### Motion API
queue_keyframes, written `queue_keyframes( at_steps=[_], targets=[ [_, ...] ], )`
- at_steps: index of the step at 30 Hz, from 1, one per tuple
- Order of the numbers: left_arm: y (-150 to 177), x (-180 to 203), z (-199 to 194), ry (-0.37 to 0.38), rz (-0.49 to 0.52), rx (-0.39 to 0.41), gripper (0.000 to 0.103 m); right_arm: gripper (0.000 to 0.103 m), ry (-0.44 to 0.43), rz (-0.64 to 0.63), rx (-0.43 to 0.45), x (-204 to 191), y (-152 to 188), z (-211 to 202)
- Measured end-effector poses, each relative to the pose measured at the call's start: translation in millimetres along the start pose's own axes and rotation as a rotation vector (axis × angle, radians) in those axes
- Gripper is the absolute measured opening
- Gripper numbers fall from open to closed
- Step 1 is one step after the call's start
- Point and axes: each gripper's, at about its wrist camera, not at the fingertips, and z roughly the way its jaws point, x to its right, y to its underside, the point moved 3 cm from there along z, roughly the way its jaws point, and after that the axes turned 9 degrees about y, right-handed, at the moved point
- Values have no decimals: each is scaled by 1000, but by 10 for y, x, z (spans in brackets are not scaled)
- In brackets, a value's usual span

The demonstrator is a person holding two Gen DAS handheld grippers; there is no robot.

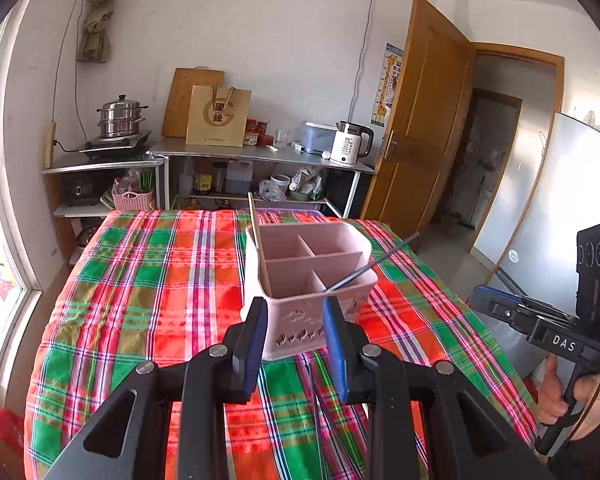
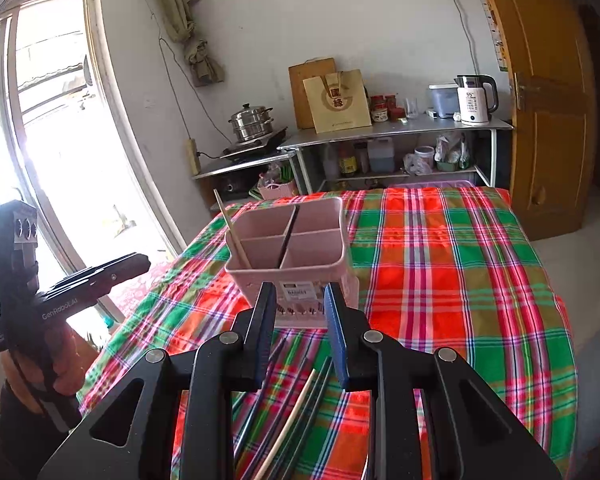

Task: Organize utensils
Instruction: 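Grasp a black chopstick with the right tool while the left tool grasps another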

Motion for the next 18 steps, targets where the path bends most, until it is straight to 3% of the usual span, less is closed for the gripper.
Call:
queue_keyframes(
  at_steps=[10,18],
  targets=[
    [809,54,538,28,11,-220,28,26,42,-10,-176,146,683,404],
    [1138,24,922,17,28,-358,28,26,45,-21,-278,135,983,691]
  ],
)
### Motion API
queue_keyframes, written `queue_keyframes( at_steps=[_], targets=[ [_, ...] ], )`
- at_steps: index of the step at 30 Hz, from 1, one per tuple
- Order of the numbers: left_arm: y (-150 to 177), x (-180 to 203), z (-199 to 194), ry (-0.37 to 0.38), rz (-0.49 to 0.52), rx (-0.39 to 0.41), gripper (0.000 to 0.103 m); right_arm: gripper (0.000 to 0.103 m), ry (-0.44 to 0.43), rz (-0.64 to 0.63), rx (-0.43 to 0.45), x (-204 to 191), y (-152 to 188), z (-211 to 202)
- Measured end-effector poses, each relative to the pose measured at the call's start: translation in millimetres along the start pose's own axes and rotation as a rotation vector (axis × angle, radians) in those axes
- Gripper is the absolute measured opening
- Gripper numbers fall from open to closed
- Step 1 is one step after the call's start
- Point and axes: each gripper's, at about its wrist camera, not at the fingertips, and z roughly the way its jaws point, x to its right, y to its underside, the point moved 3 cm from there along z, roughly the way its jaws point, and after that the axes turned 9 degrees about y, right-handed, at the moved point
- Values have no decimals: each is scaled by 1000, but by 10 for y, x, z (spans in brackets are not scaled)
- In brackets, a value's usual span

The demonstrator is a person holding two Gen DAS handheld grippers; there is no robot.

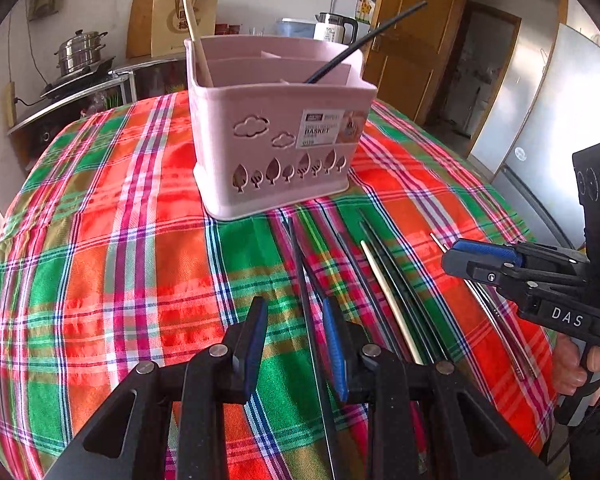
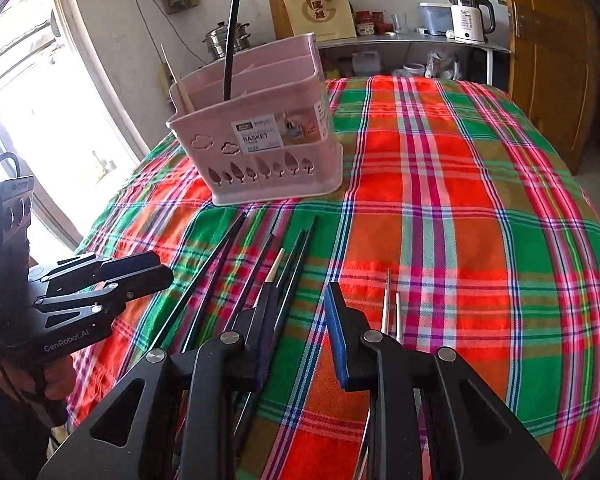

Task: Organize utensils
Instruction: 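Grasp a black chopstick with the right tool while the left tool grasps another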

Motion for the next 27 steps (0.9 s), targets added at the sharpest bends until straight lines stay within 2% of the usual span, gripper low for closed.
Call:
queue_keyframes(
  at_steps=[6,10,15,27],
  targets=[
    [25,-5,157,-19,13,-43,28,25,5,-7,-38,-23,51,149],
    [39,-38,243,-60,12,-69,28,25,15,-18,-52,-53,57,219],
    [32,-76,233,-75,3,-53,27,21,37,-29,-71,-71,54,319],
    [-9,-240,203,-121,-54,-53,24,20,71,-65,-79,-160,-31,409]
  ],
)
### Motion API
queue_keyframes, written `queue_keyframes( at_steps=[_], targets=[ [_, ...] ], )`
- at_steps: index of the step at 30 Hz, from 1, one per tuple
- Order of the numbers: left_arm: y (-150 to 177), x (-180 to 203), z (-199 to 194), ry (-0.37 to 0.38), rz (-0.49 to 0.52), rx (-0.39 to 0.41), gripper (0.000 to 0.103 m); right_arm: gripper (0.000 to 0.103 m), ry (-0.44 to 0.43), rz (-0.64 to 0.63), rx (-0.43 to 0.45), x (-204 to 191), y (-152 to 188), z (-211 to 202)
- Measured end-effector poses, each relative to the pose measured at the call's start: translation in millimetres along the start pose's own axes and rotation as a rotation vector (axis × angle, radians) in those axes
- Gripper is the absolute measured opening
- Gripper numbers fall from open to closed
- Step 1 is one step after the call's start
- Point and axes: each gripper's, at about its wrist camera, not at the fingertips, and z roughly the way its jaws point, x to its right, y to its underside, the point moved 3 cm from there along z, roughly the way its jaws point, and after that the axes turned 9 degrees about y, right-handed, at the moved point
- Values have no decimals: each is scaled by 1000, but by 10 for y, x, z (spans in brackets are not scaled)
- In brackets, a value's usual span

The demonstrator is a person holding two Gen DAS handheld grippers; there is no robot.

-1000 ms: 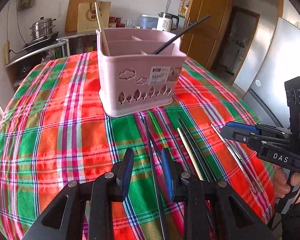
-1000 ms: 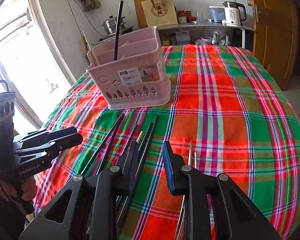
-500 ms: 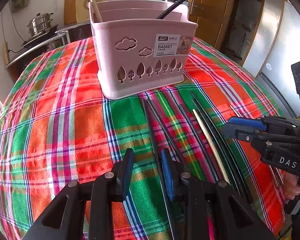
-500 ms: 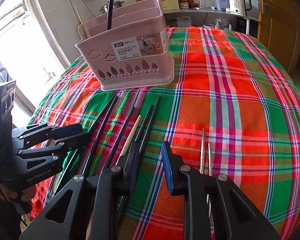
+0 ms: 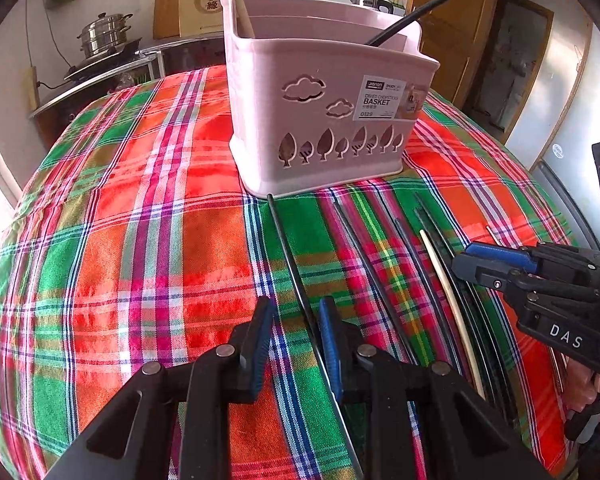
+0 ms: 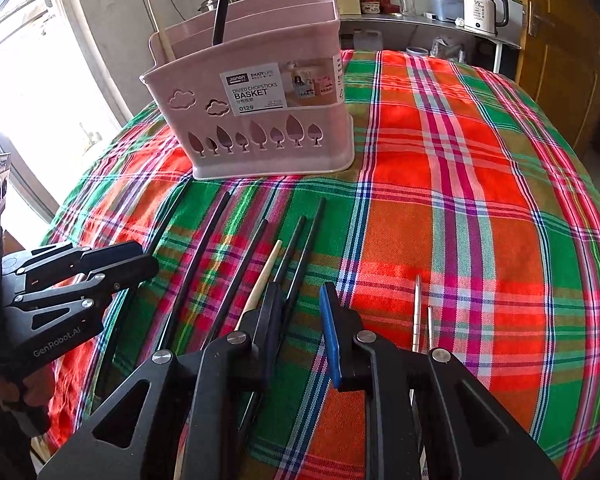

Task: Organize utensils
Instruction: 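Grasp a black chopstick with the right tool while the left tool grasps another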

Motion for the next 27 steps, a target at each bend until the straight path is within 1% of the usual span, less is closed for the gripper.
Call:
queue_keyframes(
  at_steps=[7,10,13,15,16,19,22,27],
  targets=[
    [-153,-9,102,-12,-8,-34,24,15,35,-23,-8,-24,-40,34],
    [-205,5,145,-22,13,-42,24,14,43,-30,-14,-27,-79,61],
    [-230,27,169,-29,29,-47,23,10,44,-28,-23,-27,-114,85],
    [-243,13,170,-34,22,-43,14,8,42,-25,-24,-14,-125,93],
    [-247,1,168,-31,16,-42,12,8,40,-23,-24,-12,-129,95],
    [-251,-38,148,-2,-11,-38,10,7,19,-5,-25,14,-130,90],
    [-262,-72,102,29,-37,-29,5,6,8,5,-10,27,-131,33],
    [-311,-23,-114,50,-24,18,5,5,-3,4,39,29,-175,-177]
  ],
)
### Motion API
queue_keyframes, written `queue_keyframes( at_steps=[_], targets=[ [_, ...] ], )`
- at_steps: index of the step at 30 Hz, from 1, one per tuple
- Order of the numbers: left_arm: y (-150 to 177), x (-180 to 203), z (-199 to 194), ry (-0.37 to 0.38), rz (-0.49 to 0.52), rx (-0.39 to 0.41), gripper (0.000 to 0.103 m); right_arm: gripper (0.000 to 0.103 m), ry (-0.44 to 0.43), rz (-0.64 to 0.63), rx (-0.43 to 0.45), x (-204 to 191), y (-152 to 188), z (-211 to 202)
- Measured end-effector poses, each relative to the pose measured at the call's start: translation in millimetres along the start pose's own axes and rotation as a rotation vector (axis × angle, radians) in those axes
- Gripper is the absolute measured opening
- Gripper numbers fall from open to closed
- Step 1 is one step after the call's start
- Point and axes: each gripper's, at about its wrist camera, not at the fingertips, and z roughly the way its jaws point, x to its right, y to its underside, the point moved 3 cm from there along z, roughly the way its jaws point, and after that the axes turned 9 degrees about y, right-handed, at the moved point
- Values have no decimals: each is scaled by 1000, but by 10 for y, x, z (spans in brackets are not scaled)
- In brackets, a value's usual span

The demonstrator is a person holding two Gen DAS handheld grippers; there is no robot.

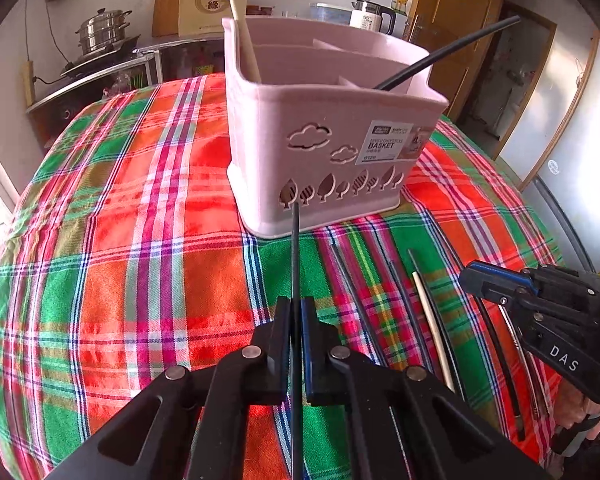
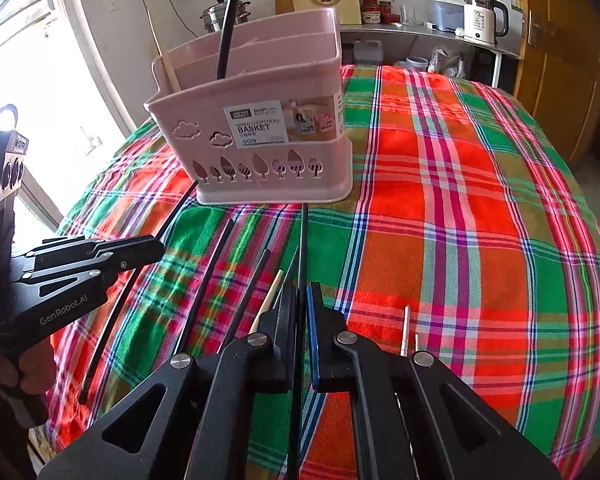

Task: Organize utensils
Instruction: 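Grasp a black chopstick with the right tool while the left tool grasps another, then lift both black chopsticks and carry them over the pink basket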

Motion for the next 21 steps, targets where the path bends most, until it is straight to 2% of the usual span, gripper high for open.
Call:
queue_keyframes(
  at_steps=[9,15,21],
  targets=[
    [-196,212,-571,46,33,112,5,5,-43,23,128,36,-202,-542],
    [-329,377,-968,53,74,193,5,5,-49,32,215,94,-343,-888],
    [-410,450,-1220,57,93,241,5,5,-49,40,269,146,-398,-1113]
  ],
)
